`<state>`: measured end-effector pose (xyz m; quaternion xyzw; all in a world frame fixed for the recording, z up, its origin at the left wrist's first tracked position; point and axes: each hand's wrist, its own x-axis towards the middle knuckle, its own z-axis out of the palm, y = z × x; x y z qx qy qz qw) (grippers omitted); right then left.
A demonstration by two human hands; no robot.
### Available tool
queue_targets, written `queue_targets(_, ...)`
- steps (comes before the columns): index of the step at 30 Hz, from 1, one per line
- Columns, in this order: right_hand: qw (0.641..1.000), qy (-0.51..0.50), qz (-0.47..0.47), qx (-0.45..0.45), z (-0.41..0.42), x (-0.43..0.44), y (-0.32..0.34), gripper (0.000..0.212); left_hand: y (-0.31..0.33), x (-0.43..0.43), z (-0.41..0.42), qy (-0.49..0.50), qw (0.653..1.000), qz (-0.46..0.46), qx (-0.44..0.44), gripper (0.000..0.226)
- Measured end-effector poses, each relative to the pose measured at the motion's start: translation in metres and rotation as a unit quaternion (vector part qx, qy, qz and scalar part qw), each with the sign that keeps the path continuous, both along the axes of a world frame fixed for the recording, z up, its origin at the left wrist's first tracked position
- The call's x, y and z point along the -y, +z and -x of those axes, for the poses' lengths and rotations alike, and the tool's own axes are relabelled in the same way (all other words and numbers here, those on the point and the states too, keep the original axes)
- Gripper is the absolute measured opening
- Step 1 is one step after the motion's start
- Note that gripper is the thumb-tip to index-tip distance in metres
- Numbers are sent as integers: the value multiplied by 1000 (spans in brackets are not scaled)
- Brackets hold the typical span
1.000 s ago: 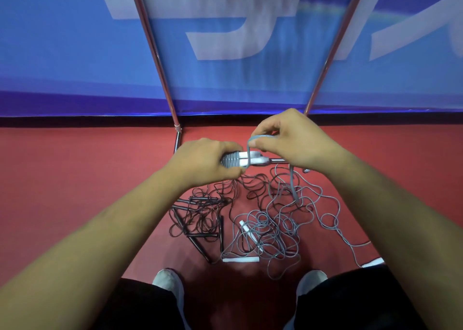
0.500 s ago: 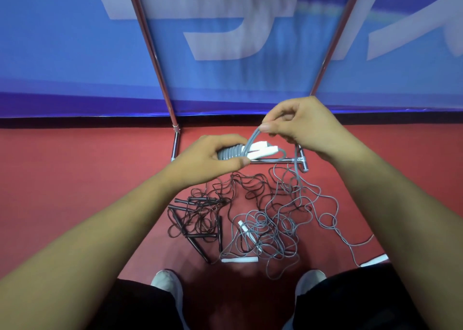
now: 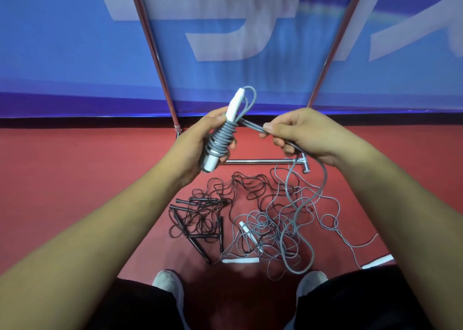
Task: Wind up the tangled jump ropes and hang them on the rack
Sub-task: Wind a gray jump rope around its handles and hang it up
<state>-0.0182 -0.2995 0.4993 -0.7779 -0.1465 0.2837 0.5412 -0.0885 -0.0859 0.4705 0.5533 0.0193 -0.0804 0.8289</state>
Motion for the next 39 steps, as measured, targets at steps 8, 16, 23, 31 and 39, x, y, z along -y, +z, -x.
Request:
queue_targets(8, 999, 18, 38, -6, 5, 0, 7, 19, 7, -9, -2, 50, 986, -156, -29, 28)
queue_targets(16, 999, 29, 28, -14, 17, -7, 12, 13, 3, -13, -3, 115, 944, -308, -34, 17)
queue_targets(23, 999, 34, 32, 16, 22, -11, 10, 20, -10, -17, 0, 47, 810, -579, 81, 28)
queue_targets(31, 997, 4, 22, 79, 25, -11, 16, 15, -10, -3, 7, -21, 687, -715, 124, 53)
queue_targets(39, 994, -27, -20, 100, 14, -1, 13, 10, -11, -1, 7, 17, 696, -700, 163, 51)
